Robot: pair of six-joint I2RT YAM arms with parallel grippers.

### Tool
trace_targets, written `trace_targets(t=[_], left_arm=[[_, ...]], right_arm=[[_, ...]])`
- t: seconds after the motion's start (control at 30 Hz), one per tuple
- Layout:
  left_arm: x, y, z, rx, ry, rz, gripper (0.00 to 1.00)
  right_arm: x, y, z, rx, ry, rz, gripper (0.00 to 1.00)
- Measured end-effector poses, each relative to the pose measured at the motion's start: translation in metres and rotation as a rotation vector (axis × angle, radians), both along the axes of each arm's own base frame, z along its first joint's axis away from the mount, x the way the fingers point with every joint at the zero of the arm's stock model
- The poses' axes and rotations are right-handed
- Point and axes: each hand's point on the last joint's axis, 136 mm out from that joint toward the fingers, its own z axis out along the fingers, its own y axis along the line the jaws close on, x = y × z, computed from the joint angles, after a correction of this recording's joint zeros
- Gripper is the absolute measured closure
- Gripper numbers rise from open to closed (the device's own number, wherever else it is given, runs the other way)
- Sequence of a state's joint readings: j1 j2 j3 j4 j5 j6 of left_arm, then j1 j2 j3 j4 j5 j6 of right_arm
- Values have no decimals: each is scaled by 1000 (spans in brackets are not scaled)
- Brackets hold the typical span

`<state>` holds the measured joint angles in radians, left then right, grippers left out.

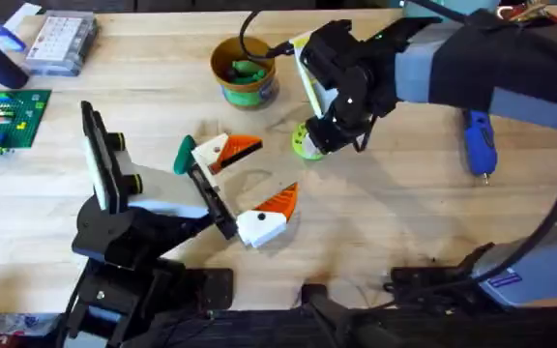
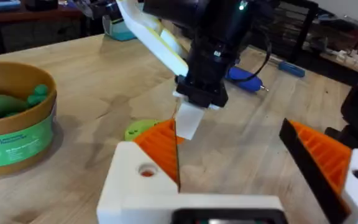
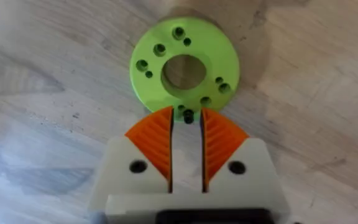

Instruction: Pick up the gripper from the table and insert it into the empty holder that is missing its gripper. Then pick up a screw, insert it into the mounting hole, and use the screwdriver to tighten it. Finally, clean up the table by picking up the vegetable and placing it into the bucket.

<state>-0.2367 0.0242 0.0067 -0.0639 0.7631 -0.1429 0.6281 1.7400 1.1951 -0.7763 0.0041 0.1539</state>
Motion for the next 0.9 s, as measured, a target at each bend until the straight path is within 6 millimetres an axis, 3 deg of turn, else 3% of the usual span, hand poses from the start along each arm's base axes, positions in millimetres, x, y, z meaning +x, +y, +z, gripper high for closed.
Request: trace_targets(t=[0.3, 0.7, 0.8, 0.9], left_arm=[[0, 0, 0, 0, 0, 0, 11], [0, 0, 0, 0, 0, 0, 11], [0, 0, 0, 0, 0, 0, 11], [0, 0, 0, 0, 0, 0, 11]], right_arm=[[0, 0, -1, -1, 1, 5, 988], [-2, -1, 3, -9, 13, 5, 998], [-2, -4, 16, -20, 35, -3, 998], [5, -8, 42, -18, 37, -20, 998]])
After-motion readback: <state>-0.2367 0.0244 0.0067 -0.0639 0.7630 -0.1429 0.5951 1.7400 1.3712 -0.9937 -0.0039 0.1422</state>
